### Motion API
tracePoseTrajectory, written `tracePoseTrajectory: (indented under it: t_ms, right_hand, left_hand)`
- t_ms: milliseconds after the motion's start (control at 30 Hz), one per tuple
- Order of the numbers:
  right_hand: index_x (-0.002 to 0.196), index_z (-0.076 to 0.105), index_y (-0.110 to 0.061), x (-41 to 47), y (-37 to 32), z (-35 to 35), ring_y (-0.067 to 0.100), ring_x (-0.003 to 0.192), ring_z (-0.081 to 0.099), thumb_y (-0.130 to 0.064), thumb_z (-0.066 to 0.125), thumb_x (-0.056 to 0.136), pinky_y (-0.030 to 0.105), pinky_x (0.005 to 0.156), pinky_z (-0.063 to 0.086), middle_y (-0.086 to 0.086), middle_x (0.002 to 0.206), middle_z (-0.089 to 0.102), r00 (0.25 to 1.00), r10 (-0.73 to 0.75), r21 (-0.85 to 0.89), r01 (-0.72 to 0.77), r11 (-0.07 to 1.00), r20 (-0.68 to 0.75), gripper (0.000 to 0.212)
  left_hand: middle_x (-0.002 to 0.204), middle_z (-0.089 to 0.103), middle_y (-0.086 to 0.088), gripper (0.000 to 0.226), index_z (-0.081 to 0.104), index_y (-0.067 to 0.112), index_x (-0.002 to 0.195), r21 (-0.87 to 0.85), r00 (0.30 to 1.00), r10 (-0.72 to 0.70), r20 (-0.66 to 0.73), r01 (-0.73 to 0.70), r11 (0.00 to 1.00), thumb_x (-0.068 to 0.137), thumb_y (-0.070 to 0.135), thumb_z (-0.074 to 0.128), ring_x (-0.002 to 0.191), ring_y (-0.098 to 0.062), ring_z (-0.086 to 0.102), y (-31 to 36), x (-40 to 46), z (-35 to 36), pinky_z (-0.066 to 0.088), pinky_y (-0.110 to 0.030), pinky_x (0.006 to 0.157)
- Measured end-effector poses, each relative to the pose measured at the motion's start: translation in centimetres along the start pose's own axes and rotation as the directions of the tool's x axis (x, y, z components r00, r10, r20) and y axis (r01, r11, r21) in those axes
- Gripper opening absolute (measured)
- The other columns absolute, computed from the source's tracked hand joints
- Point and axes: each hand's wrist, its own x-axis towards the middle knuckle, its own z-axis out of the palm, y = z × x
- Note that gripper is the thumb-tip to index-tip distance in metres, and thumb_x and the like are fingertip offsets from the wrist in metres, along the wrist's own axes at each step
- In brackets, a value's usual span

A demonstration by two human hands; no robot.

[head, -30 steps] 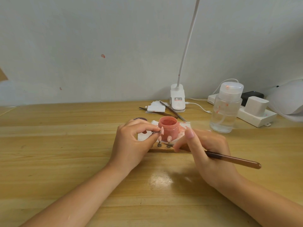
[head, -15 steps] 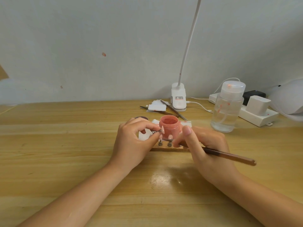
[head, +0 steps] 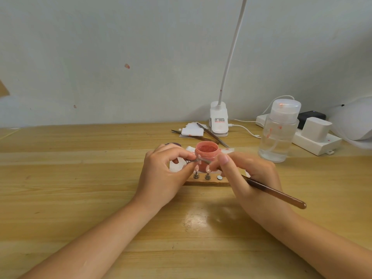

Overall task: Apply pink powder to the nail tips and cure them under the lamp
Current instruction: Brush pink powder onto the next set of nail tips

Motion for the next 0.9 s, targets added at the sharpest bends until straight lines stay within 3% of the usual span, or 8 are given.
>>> tracePoseTrajectory:
  t_ms: [100, 233, 367, 500, 633, 767, 900]
  right_hand:
    - [0.066, 0.069, -0.021, -0.2, 0.06, -0.1, 0.007, 0.064, 0.062, -0.038, 0.043, 0.089, 0.025, 0.059, 0.049, -0.01, 0.064, 0.066, 1.0, 0.014, 0.067, -0.013, 0.998, -0.016, 0.039]
    - [0.073, 0.07, -0.021, 0.09, -0.07, -0.03, 0.005, 0.067, 0.063, -0.036, 0.044, 0.09, 0.019, 0.063, 0.048, -0.012, 0.071, 0.068, 1.0, -0.008, 0.023, 0.008, 1.0, -0.014, 0.034]
    - [0.066, 0.069, -0.02, -0.17, 0.06, -0.02, 0.006, 0.063, 0.063, -0.04, 0.043, 0.088, 0.023, 0.061, 0.049, -0.008, 0.064, 0.067, 0.997, 0.075, 0.131, -0.073, 0.989, -0.014, 0.04]
    - [0.071, 0.068, -0.022, 0.11, -0.19, 0.07, 0.003, 0.07, 0.062, -0.035, 0.041, 0.091, 0.017, 0.066, 0.047, -0.015, 0.072, 0.066, 1.0, 0.008, 0.028, -0.008, 1.0, -0.004, 0.036]
    - [0.064, 0.068, -0.017, -0.09, 0.03, -0.07, 0.008, 0.066, 0.063, -0.039, 0.04, 0.089, 0.03, 0.066, 0.049, -0.009, 0.064, 0.066, 0.998, 0.065, 0.106, -0.066, 0.992, 0.007, 0.044]
    - [0.069, 0.068, -0.016, 0.03, 0.02, -0.03, 0.004, 0.071, 0.063, -0.036, 0.037, 0.091, 0.021, 0.067, 0.047, -0.011, 0.069, 0.067, 0.999, 0.036, 0.047, -0.036, 0.998, -0.005, 0.043]
    - [0.063, 0.068, -0.022, -0.2, -0.02, 0.05, 0.006, 0.066, 0.063, -0.042, 0.039, 0.088, 0.022, 0.066, 0.047, -0.008, 0.063, 0.067, 0.993, 0.115, 0.15, -0.113, 0.982, -0.006, 0.044]
  left_hand:
    - [0.07, 0.06, 0.017, 0.016, 0.06, 0.037, 0.067, -0.002, 1.0, -0.007, -0.001, 0.007, 1.0, 0.064, 0.022, 0.065, 0.07, -0.001, 0.047, 0.07, 0.03, 0.04, 0.043, -0.042, 0.078]
    - [0.072, 0.061, 0.016, 0.013, 0.061, 0.034, 0.07, -0.006, 1.0, 0.006, 0.011, -0.006, 1.0, 0.065, 0.023, 0.066, 0.07, -0.004, 0.048, 0.02, 0.02, -0.05, 0.043, -0.039, 0.076]
    - [0.068, 0.059, 0.02, 0.014, 0.061, 0.035, 0.067, -0.006, 1.0, -0.003, 0.0, 0.003, 1.0, 0.064, 0.022, 0.066, 0.069, 0.0, 0.048, 0.07, 0.05, 0.03, 0.041, -0.035, 0.076]
    - [0.07, 0.06, 0.019, 0.014, 0.061, 0.035, 0.069, -0.006, 1.0, 0.017, 0.007, -0.016, 1.0, 0.065, 0.024, 0.067, 0.07, -0.002, 0.048, -0.01, 0.05, 0.01, 0.042, -0.034, 0.075]
    - [0.07, 0.06, 0.021, 0.015, 0.061, 0.035, 0.068, -0.004, 1.0, 0.009, -0.002, -0.009, 1.0, 0.064, 0.022, 0.067, 0.069, 0.003, 0.048, -0.07, 0.06, 0.09, 0.041, -0.031, 0.074]
    - [0.071, 0.06, 0.02, 0.019, 0.061, 0.037, 0.07, 0.004, 1.0, 0.026, 0.002, -0.026, 1.0, 0.066, 0.02, 0.071, 0.069, 0.003, 0.048, -0.14, 0.02, 0.03, 0.042, -0.036, 0.075]
    - [0.07, 0.06, 0.02, 0.016, 0.061, 0.036, 0.068, -0.003, 1.0, 0.005, -0.009, -0.005, 1.0, 0.064, 0.022, 0.068, 0.069, 0.002, 0.049, -0.03, 0.04, 0.11, 0.042, -0.037, 0.077]
